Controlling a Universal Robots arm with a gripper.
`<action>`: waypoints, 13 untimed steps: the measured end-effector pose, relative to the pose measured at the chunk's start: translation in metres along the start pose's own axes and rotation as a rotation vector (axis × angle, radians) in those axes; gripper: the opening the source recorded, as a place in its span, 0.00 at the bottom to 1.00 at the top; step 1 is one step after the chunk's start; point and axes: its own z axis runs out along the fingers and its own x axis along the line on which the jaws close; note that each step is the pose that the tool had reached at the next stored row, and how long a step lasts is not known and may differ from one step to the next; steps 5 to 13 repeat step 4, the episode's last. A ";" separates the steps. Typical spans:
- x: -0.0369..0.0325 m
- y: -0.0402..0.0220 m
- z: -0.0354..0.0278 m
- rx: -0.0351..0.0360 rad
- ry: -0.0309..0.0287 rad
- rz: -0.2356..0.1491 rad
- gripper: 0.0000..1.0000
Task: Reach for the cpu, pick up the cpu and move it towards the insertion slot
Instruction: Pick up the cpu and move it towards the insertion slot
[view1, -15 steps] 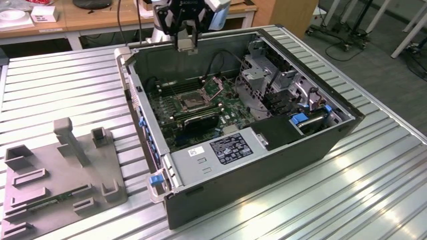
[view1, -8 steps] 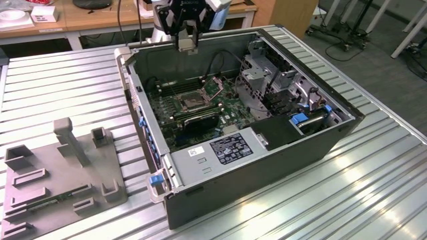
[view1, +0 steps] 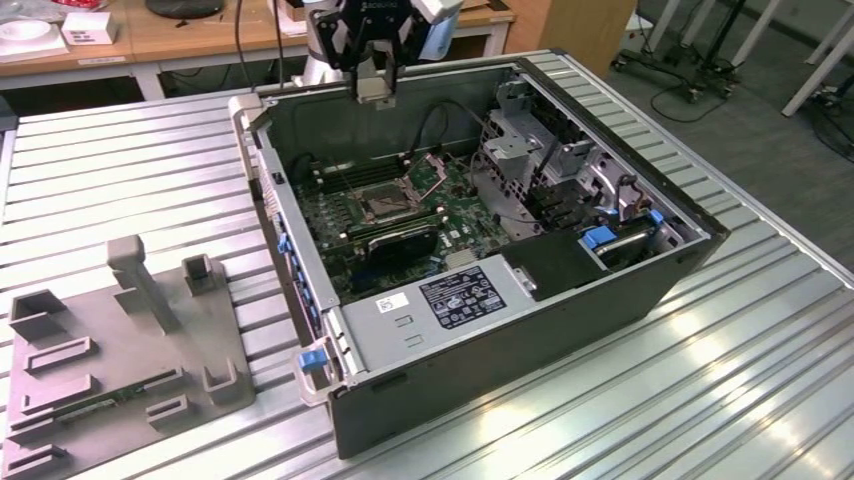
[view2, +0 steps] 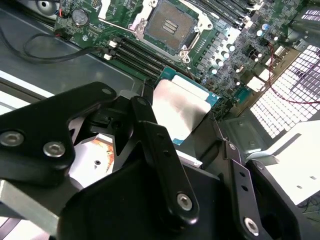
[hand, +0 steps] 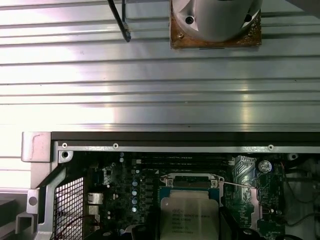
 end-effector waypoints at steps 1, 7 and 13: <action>-0.0001 0.0000 0.0000 0.0000 0.0000 0.000 0.55; -0.0030 0.0001 0.0000 0.0000 0.0000 0.000 0.55; -0.0030 0.0001 0.0000 0.0000 0.0000 0.000 0.55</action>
